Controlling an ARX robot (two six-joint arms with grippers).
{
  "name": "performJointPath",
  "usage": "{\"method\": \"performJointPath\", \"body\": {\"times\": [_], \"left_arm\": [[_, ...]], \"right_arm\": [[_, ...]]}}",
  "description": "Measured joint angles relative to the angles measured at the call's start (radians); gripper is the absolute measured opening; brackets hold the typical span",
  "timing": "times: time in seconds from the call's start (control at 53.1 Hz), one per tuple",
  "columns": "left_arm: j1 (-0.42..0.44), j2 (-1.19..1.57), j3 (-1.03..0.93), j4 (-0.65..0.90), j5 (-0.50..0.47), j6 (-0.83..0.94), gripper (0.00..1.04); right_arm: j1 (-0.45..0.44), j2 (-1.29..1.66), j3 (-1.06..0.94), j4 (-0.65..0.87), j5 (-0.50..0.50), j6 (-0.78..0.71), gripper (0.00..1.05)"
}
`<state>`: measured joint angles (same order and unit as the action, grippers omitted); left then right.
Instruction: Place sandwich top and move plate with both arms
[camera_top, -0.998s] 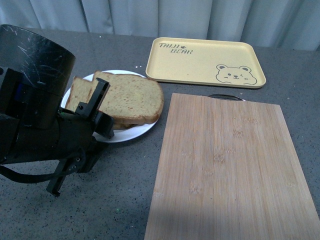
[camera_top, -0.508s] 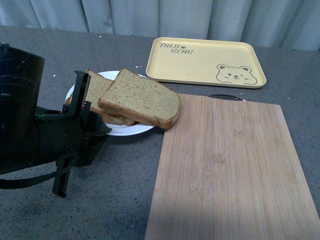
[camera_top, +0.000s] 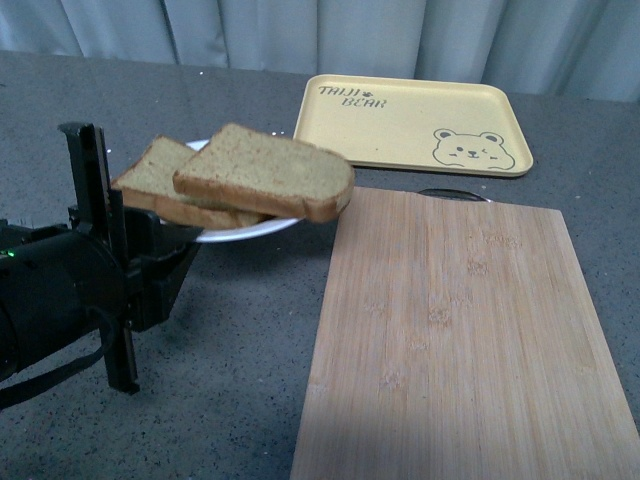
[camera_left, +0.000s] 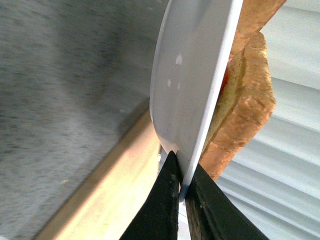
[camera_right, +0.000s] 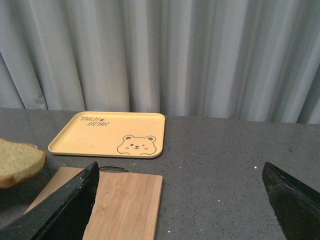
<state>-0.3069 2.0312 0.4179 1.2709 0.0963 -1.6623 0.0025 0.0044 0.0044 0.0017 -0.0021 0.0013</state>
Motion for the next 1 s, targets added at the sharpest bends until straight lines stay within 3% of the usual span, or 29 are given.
{"method": "performJointPath", "body": {"times": [0.169, 0.339, 0.678, 0.998], "left_arm": [[-0.01, 0.003, 0.071, 0.057, 0.0, -0.023, 0.04], [-0.059, 0.048, 0.309, -0.181, -0.071, -0.012, 0.04], [-0.15, 0.288, 0.83, -0.44, -0.126, -0.007, 0.04], [-0.197, 0.438, 1.081, -0.607, -0.147, -0.008, 0.04]], "right_arm": [[0.0, 0.0, 0.0, 0.0, 0.0, 0.0, 0.95], [0.0, 0.0, 0.0, 0.0, 0.0, 0.0, 0.95], [0.0, 0.0, 0.0, 0.0, 0.0, 0.0, 0.95], [0.0, 0.0, 0.0, 0.0, 0.0, 0.0, 0.95]]}}
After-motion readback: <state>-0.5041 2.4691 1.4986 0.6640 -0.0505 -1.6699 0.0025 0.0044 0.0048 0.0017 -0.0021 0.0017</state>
